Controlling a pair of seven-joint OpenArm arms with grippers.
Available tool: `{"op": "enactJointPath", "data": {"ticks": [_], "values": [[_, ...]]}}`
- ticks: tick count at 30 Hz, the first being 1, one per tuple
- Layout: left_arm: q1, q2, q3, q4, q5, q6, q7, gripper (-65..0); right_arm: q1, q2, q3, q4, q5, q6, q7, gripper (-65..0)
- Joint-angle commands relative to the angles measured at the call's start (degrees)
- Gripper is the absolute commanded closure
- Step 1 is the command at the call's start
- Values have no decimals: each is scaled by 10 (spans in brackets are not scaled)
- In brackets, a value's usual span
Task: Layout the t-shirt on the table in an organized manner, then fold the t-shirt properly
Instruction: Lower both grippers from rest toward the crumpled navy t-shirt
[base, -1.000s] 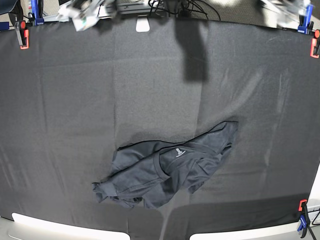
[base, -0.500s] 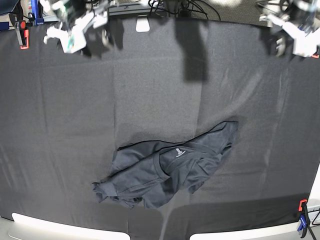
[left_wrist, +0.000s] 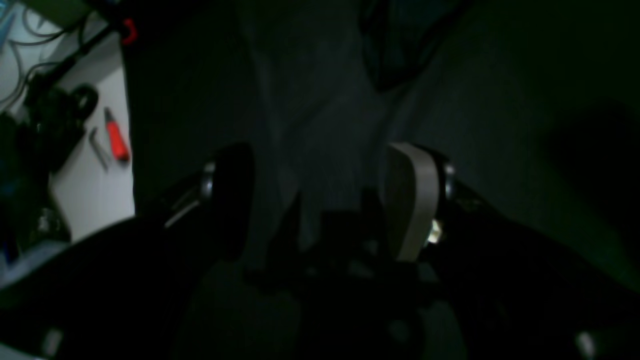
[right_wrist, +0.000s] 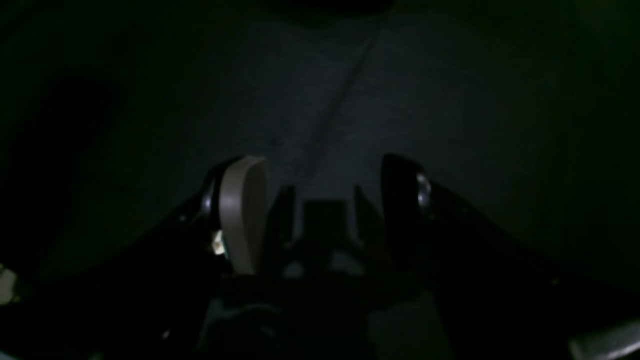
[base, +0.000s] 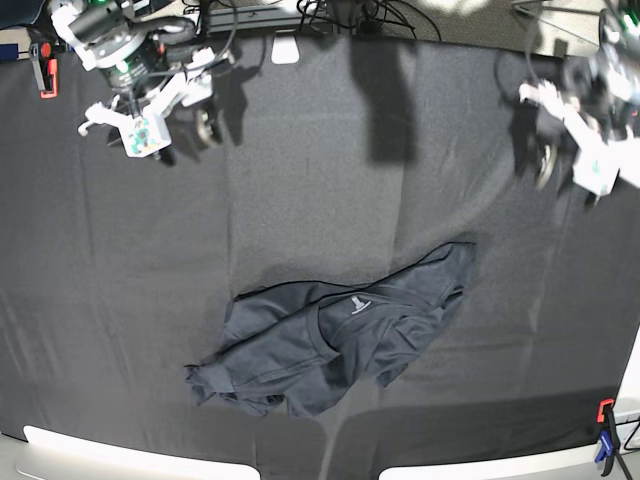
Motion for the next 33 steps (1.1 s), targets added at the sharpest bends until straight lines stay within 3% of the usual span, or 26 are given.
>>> {"op": "enactJointPath", "data": {"ticks": [1,5,7,14,33], "values": [[-10,-5,8,10,-2,2,-13,-380,7,5,3,10,-5,-2,13,-349],[-56,3,70,1,22,5,-13,-380,40,5,2,10,-3,-2,7,-349],[-80,21,91,-19,46,33,-13,-380,58,3,3,10,-4,-2,1,-349],[-170,75,96,-145,47,43,-16,-380,122,3,3,1,-4,-2,-9,-349],[-345,101,97,-333,8,37,-20,-380,342,4,2,-217,18,-1,3,-349]]}}
